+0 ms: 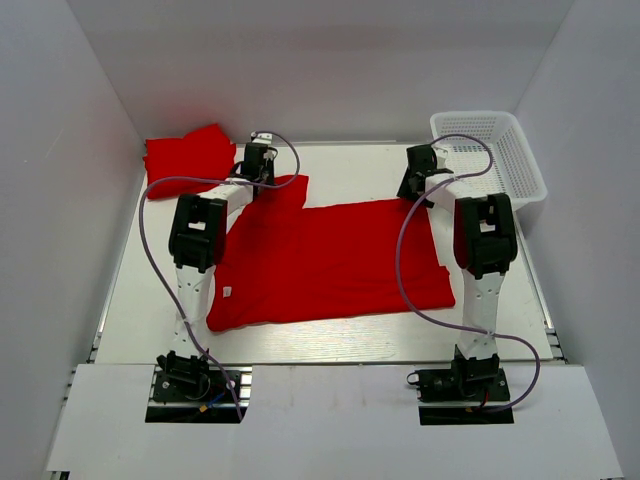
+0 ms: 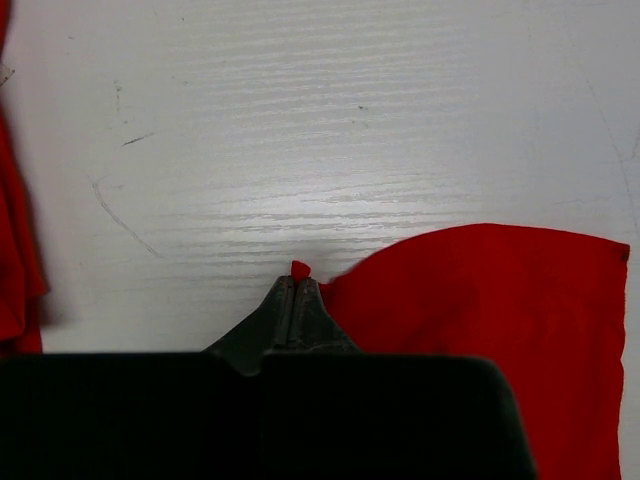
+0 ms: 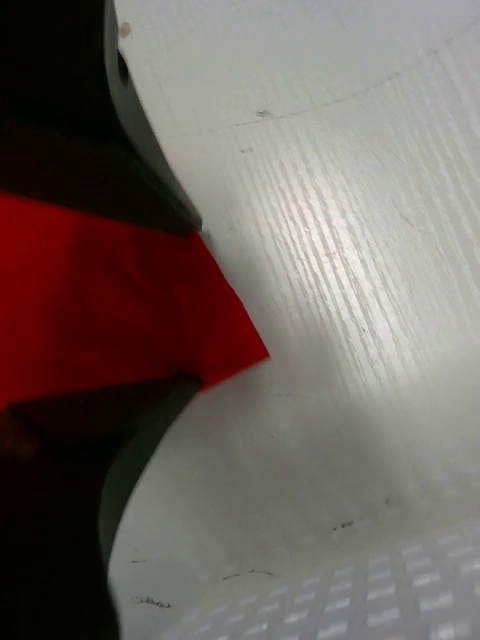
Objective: Fold and stack the t-shirts
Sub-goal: Grap the side of the flattened tshirt furthest away from the robot with both arms
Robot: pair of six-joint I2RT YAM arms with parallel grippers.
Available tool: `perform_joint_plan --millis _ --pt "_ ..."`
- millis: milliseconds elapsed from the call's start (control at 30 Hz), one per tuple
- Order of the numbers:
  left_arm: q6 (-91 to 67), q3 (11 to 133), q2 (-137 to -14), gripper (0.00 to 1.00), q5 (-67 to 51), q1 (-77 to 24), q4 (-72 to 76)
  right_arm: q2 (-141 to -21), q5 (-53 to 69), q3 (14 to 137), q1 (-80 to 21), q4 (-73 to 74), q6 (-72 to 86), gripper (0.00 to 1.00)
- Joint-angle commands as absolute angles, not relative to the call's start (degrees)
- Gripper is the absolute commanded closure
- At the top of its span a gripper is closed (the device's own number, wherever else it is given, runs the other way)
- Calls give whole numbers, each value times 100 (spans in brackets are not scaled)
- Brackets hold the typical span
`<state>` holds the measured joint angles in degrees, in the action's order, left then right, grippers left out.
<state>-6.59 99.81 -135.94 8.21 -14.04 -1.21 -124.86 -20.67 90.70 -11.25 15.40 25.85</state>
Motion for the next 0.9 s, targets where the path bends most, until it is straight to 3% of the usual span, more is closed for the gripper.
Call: perform_joint_plan --millis 0,67,100,200,300,500,867 --pt "-712 9809 -13087 100 721 -1424 -220 -12814 -2206 9193 -1020 1837 2874 40" --pt "-712 9809 -13034 100 721 -1424 -168 -12780 -2285 9185 -1028 1863 2900 54" --pt "-712 9756 -12982 100 660 -1424 -167 -12779 -2294 9150 -1020 1855 2944 70" --pt "-712 9651 -12921 100 510 -1371 -27 -12753 -2294 9105 -1028 1846 2944 90" --pt "-712 9545 -12806 100 379 -1371 114 -12683 -2329 9079 -1011 1854 2927 100" --pt "-712 9071 -12279 100 194 -1371 570 -12428 -2259 8842 -1028 1706 2769 100" --pt "-467 7841 -11031 100 -141 -1371 1055 -11084 -1344 7384 -1195 79 1618 100"
